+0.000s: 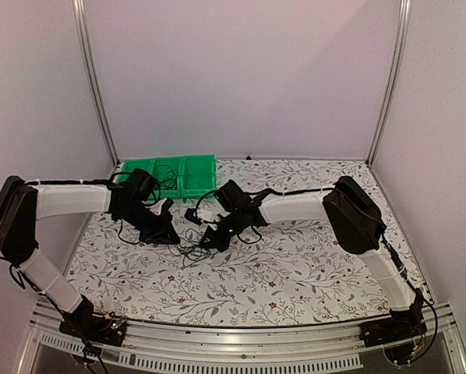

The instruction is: Untangle the cables

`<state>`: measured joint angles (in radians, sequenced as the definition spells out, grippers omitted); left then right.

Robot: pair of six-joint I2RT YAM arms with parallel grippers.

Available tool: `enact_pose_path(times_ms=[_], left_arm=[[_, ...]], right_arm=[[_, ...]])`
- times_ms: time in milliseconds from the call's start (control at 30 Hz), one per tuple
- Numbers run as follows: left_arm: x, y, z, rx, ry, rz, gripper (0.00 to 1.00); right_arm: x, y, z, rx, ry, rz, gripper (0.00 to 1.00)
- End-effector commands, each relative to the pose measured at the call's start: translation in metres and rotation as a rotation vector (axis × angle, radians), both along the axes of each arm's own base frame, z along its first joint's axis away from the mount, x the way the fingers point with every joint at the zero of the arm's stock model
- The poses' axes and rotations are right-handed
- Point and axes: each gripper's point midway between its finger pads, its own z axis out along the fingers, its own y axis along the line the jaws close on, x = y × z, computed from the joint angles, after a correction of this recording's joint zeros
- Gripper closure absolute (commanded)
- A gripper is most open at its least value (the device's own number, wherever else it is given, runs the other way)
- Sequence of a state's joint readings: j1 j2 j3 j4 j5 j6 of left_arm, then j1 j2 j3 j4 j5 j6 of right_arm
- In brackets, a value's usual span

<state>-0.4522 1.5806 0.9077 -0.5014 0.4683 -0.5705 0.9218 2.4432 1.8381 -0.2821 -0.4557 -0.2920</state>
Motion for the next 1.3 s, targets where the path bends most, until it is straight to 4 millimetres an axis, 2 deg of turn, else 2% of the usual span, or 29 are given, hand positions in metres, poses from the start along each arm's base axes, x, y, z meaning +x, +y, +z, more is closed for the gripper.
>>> enact_pose_path(times_ms=[0, 67, 133, 200, 267, 300, 367, 400, 533, 567, 600, 633, 667, 700, 800, 867, 933, 1067, 1200, 1267], left_arm=[[0.005, 0.033, 0.037, 0.072, -0.066, 0.013, 1.00], [0.015, 0.050, 0.059, 0.108, -0.116, 0.037, 1.00], [0.030, 0.067, 0.093, 0.142, -0.200, 0.069, 1.00], [0.045, 0.080, 0.133, 0.174, -0.318, 0.085, 0.99], [0.062, 0.087, 0.187, 0.203, -0.472, 0.103, 0.99], [0.065, 0.088, 0.202, 0.198, -0.514, 0.111, 1.00], [0.073, 0.091, 0.249, 0.184, -0.642, 0.149, 1.00], [0.077, 0.092, 0.282, 0.162, -0.734, 0.173, 1.00], [0.067, 0.099, 0.394, 0.072, -1.059, 0.238, 1.00], [0.064, 0.104, 0.409, 0.068, -1.099, 0.267, 1.00], [0.062, 0.109, 0.415, 0.073, -1.109, 0.297, 1.00], [0.063, 0.110, 0.413, 0.079, -1.093, 0.304, 1.00], [0.064, 0.107, 0.401, 0.080, -1.054, 0.290, 1.00], [0.066, 0.102, 0.380, 0.074, -0.991, 0.269, 0.96], [0.063, 0.077, 0.298, -0.008, -0.744, 0.211, 0.79], [0.050, 0.059, 0.238, -0.029, -0.611, 0.177, 0.74], [0.034, 0.045, 0.194, -0.035, -0.547, 0.160, 0.70], [0.004, 0.020, 0.127, -0.107, -0.405, 0.104, 0.60], [-0.016, 0.007, 0.075, -0.092, -0.243, 0.052, 0.56], [-0.020, 0.005, 0.056, -0.070, -0.179, 0.047, 0.56]], right_arm=[[0.000, -0.034, -0.038, -0.154, 0.029, -0.062, 1.00], [0.000, -0.037, -0.042, -0.166, 0.029, -0.067, 1.00], [0.000, -0.040, -0.045, -0.175, 0.032, -0.070, 1.00], [-0.002, -0.043, -0.048, -0.181, 0.038, -0.068, 1.00], [-0.003, -0.045, -0.050, -0.186, 0.047, -0.069, 1.00], [-0.003, -0.046, -0.051, -0.188, 0.050, -0.069, 1.00], [-0.003, -0.047, -0.052, -0.191, 0.053, -0.070, 1.00], [-0.003, -0.048, -0.053, -0.192, 0.054, -0.072, 1.00], [-0.001, -0.051, -0.054, -0.197, 0.058, -0.075, 1.00], [-0.002, -0.051, -0.055, -0.198, 0.062, -0.077, 1.00], [-0.002, -0.052, -0.056, -0.199, 0.063, -0.078, 1.00], [-0.001, -0.052, -0.056, -0.199, 0.064, -0.079, 1.00], [-0.001, -0.052, -0.055, -0.197, 0.064, -0.079, 1.00], [-0.001, -0.052, -0.056, -0.198, 0.064, -0.081, 1.00], [0.001, -0.053, -0.056, -0.199, 0.062, -0.087, 1.00], [0.000, -0.053, -0.056, -0.197, 0.062, -0.087, 1.00], [0.001, -0.053, -0.055, -0.195, 0.062, -0.087, 1.00], [0.000, -0.053, -0.056, -0.197, 0.063, -0.089, 1.00], [0.000, -0.054, -0.057, -0.198, 0.068, -0.090, 1.00], [-0.001, -0.053, -0.056, -0.197, 0.068, -0.089, 1.00]])
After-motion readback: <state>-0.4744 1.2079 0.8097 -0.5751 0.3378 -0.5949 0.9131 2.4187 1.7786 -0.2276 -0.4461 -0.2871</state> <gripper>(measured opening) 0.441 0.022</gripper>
